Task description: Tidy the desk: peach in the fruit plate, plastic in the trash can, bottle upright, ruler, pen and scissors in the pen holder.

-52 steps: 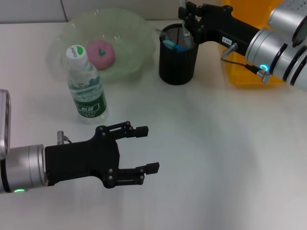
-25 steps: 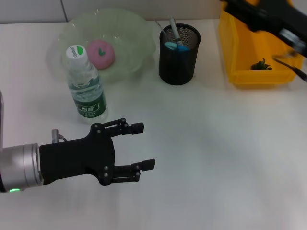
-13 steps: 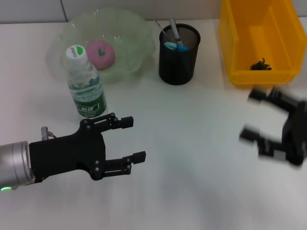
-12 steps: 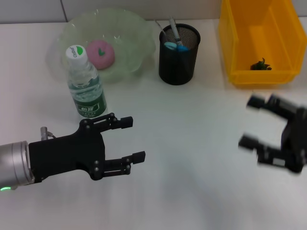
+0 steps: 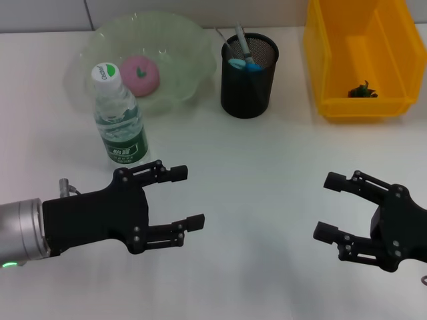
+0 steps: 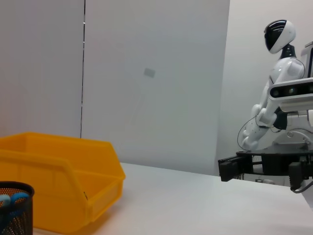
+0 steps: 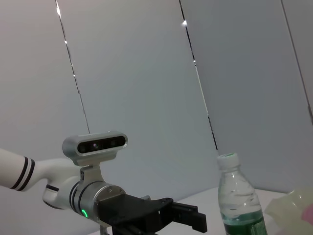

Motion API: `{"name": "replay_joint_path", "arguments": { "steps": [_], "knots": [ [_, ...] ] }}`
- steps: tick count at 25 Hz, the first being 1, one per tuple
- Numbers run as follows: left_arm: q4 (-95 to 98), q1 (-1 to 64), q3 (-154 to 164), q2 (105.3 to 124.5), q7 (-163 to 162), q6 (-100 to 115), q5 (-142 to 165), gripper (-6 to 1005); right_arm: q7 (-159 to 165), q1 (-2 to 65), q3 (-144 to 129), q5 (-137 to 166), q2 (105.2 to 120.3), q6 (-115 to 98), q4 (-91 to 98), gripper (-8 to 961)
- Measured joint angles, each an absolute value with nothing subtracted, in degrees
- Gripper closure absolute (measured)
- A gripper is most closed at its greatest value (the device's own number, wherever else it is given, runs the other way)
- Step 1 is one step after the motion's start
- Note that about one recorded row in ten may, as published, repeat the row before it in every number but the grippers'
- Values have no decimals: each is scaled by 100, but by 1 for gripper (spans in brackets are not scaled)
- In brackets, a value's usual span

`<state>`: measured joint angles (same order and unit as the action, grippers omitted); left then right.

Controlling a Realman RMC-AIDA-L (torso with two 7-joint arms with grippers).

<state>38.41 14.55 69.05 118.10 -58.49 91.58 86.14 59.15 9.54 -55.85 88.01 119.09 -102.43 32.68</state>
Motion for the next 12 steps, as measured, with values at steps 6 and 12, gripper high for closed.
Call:
{"name": "replay_joint_path", "arguments": {
  "steps": [6, 12],
  "knots": [
    [3803, 1448, 6908, 11824, -5810, 9158, 8614, 202, 5915, 1001, -5584, 8807, 11909, -10189, 3263, 111],
    [3799, 1441, 6908, 11831, -5804, 9167, 8613, 202, 5915, 1030, -5581, 8818, 11909, -10130, 3247, 111]
  ]
}}
